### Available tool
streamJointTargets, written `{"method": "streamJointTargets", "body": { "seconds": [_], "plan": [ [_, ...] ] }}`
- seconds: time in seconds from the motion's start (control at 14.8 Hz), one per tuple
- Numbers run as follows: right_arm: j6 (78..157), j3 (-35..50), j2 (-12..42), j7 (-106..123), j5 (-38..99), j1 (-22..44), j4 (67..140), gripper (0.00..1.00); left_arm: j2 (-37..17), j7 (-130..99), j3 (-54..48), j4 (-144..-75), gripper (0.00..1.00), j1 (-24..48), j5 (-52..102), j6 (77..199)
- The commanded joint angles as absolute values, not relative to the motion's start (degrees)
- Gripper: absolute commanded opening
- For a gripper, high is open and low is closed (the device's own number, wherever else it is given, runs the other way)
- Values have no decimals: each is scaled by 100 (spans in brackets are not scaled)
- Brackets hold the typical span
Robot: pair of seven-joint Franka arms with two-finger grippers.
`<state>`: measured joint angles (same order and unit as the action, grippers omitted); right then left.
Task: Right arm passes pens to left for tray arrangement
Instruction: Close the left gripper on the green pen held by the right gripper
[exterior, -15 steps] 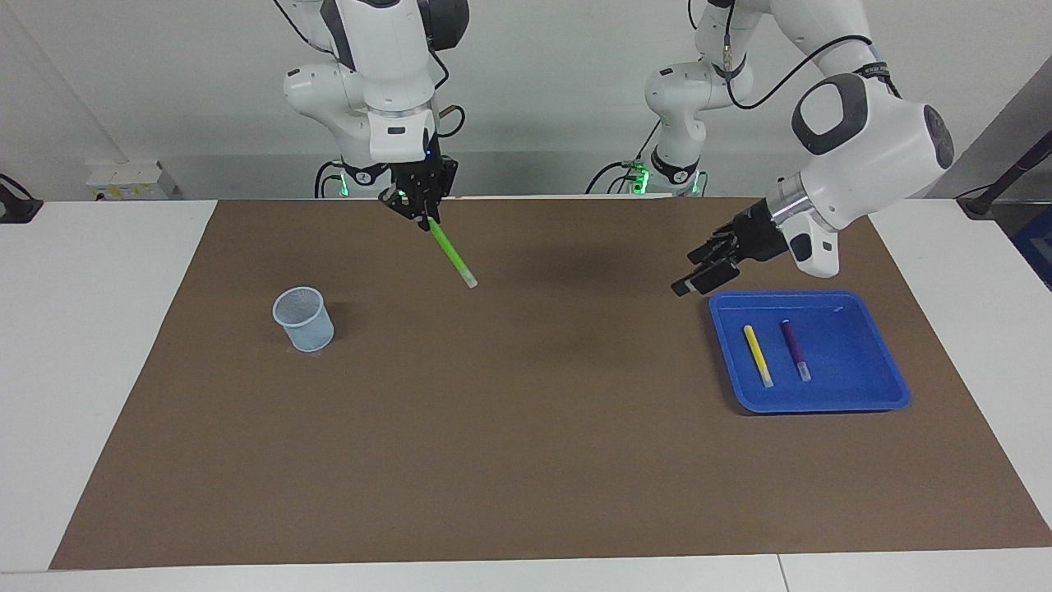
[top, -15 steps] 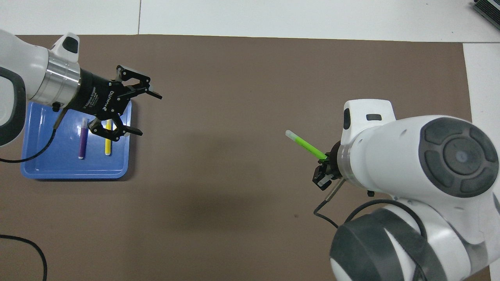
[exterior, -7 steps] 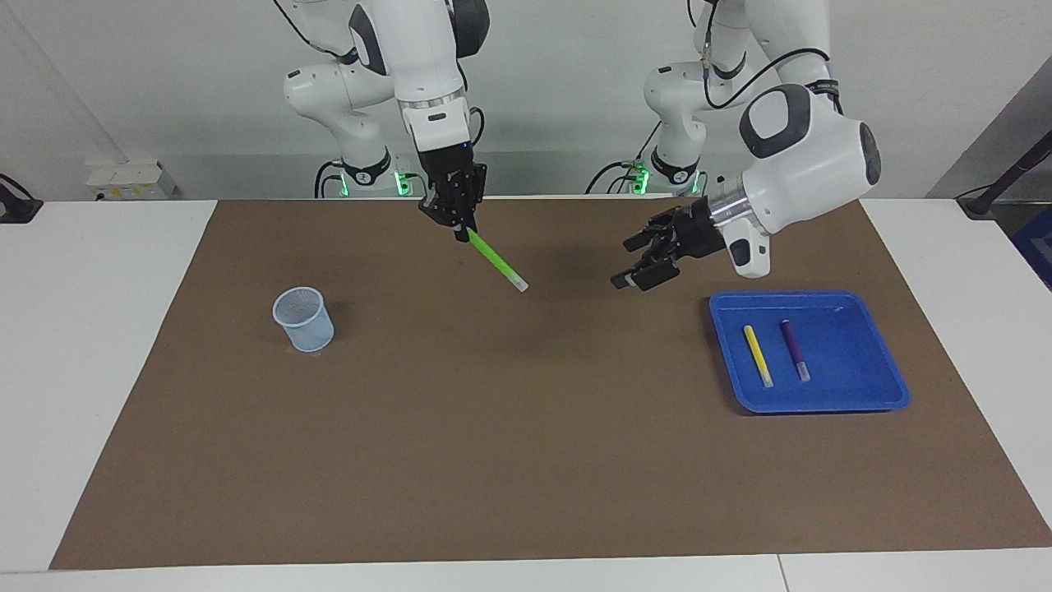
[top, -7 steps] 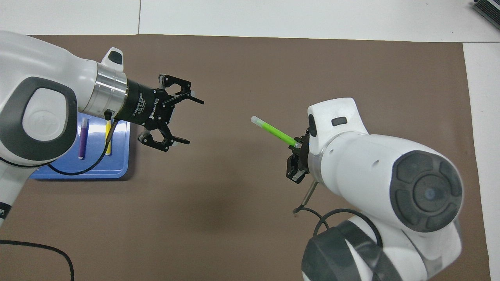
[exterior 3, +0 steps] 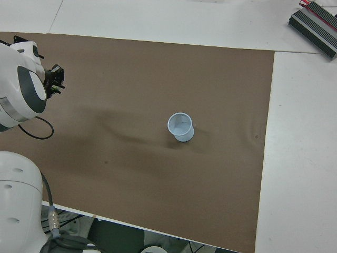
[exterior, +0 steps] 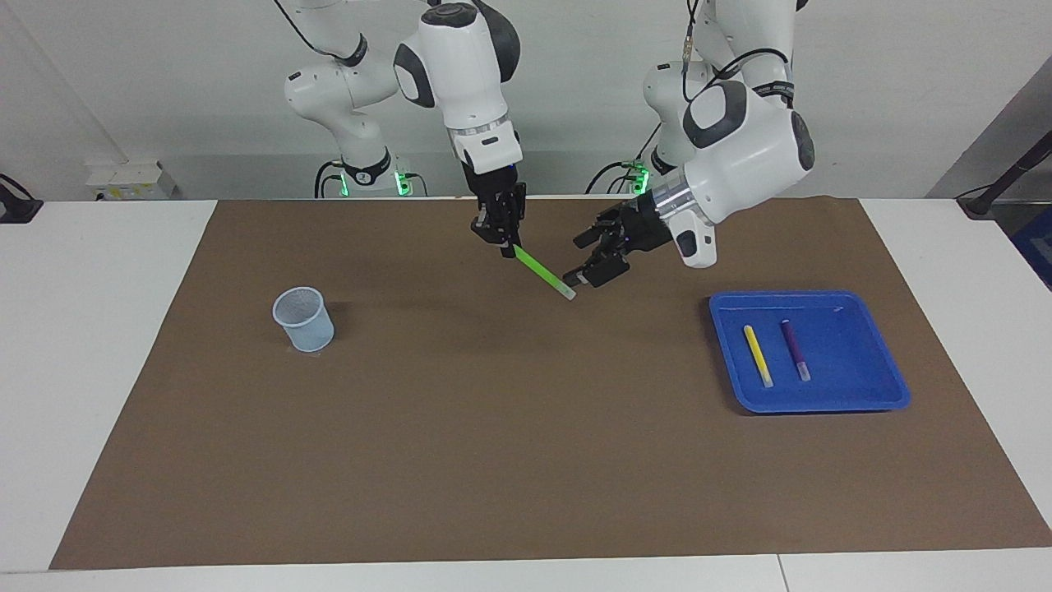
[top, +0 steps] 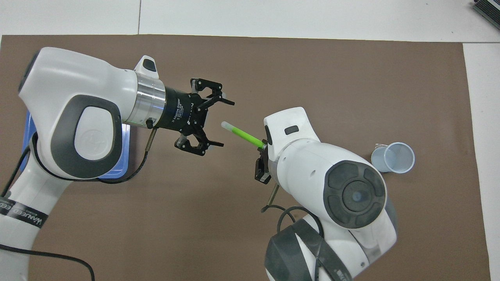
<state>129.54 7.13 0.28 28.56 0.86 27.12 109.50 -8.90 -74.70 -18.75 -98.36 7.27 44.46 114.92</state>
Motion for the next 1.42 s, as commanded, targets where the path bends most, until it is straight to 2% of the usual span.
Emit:
{"method": "streamJointTargets", "body": {
  "seconds": [0.0,0.2,0.54,0.88,1.35],
  "plan": [
    [12982,694,114,2909,62,2760,10802,0,-712,-8066,-1793,-10081,95,1098,3705,11795],
    [12981,694,123,2927,62,2760,10793,0,-616,-8901,-1784,-10099,94,1195,2675,11577],
    [12990,694,132,2927,62,2760,10767,0,-413,-9412,-1767,-10107,94,1029,2479,11609],
    [12999,694,141,2935,62,2751,10767,0,-159,-9536,-1784,-11108,94,1125,2470,13295],
    [13008,694,141,2927,70,2742,10767,0,-193,-9694,-1802,-11144,94,1327,2479,13676]
  ]
}}
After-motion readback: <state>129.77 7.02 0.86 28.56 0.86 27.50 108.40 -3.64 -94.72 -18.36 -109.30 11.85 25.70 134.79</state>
